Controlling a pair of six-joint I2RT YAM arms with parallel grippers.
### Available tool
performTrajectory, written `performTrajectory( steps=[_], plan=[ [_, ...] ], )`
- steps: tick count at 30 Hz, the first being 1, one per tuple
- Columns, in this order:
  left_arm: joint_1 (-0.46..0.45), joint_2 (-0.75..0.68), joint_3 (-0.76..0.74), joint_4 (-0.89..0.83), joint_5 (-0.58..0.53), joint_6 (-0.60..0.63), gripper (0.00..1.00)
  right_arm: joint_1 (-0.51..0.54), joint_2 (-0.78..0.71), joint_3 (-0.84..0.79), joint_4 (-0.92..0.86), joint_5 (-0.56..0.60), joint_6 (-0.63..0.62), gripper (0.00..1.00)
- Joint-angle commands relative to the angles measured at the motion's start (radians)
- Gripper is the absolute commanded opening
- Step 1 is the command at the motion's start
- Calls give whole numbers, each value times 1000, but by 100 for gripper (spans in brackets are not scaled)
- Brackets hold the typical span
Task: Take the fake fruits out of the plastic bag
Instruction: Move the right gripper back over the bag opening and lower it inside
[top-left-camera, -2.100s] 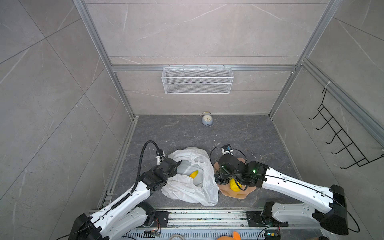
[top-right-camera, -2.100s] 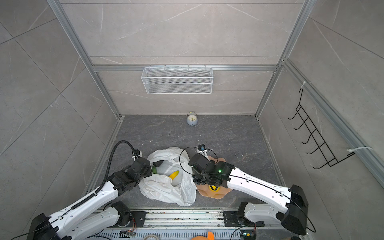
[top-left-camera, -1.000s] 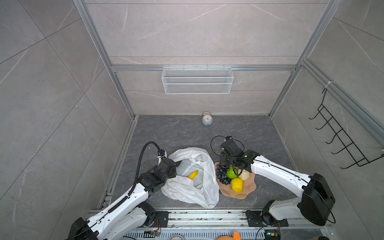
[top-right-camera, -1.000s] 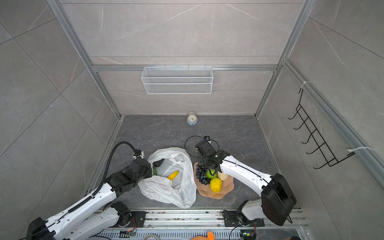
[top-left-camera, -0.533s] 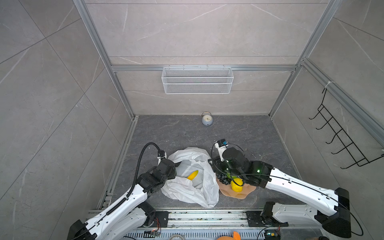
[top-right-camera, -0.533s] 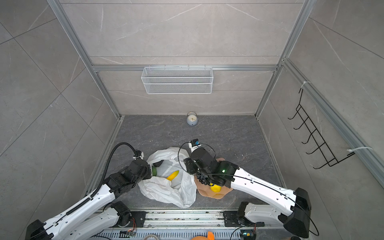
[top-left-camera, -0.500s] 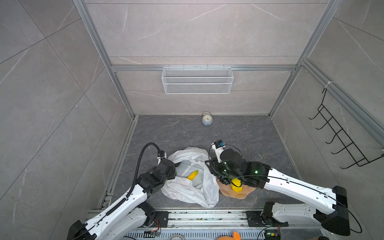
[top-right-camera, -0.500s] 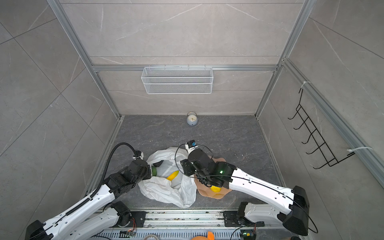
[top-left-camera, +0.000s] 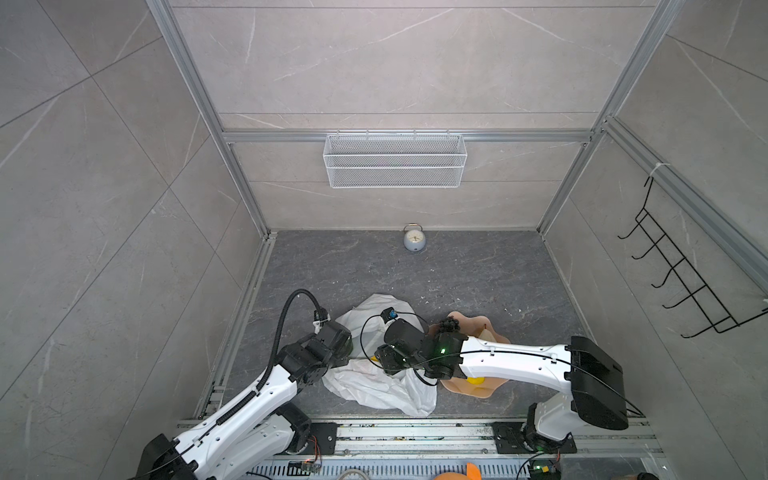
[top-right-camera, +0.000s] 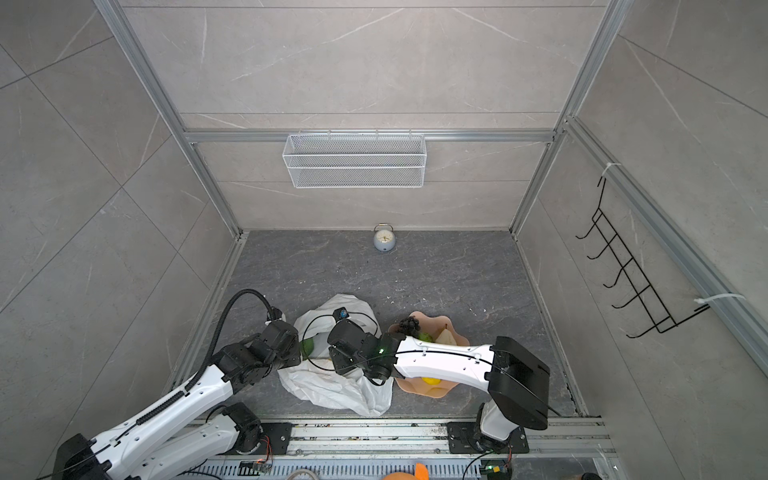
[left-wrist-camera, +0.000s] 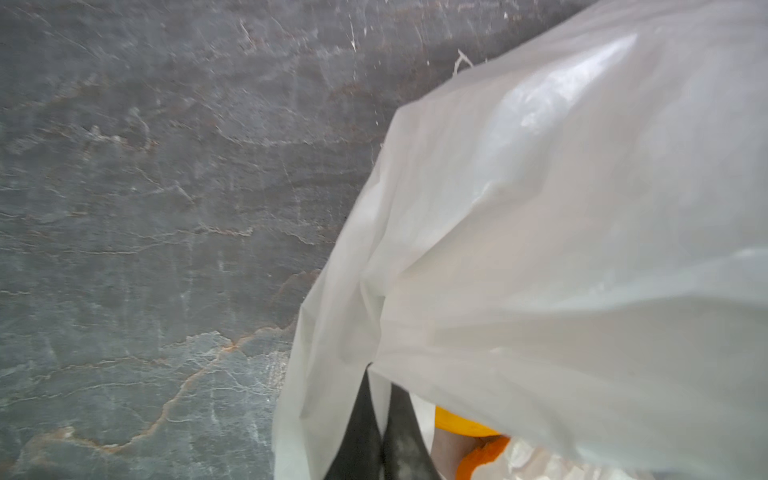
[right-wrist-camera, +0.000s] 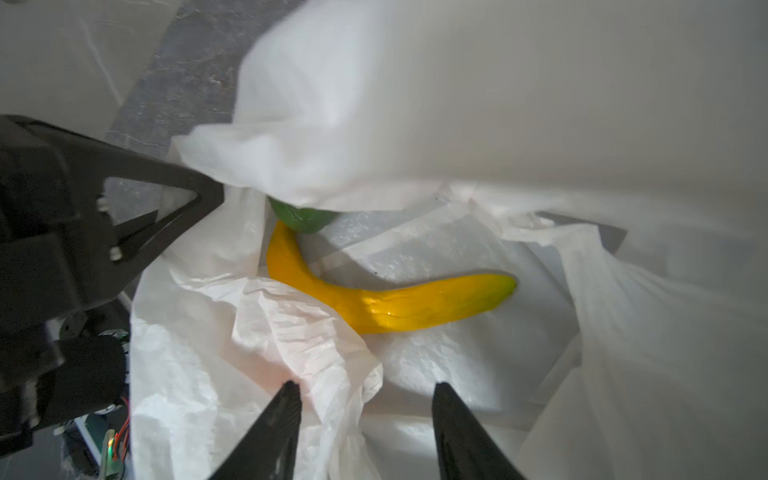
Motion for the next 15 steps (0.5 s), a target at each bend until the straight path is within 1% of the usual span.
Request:
performTrajectory(
  steps=[1,3,6,9,11,13,15],
  plan=[
    [-2,44,20,-3,76,2,0,1,32,11,-82,59,121,54],
    [-5,56,23,6,92,16,0,1,36,4,-92,76,169,54],
    [-7,62,30,0,99,26,0,-2,49,4,-60,63,216,53],
    [-10,38,34,-27,44,-1,0,-1,92,37,4,6,175,52],
    [-10,-2,27,-37,-12,-33,0,-1,118,43,84,-39,133,51],
    [-9,-39,15,-27,-43,-48,0,-1,150,67,133,-64,90,51],
    [-10,-62,2,-8,-61,-42,0,-1,188,105,152,-62,53,53]
  ],
)
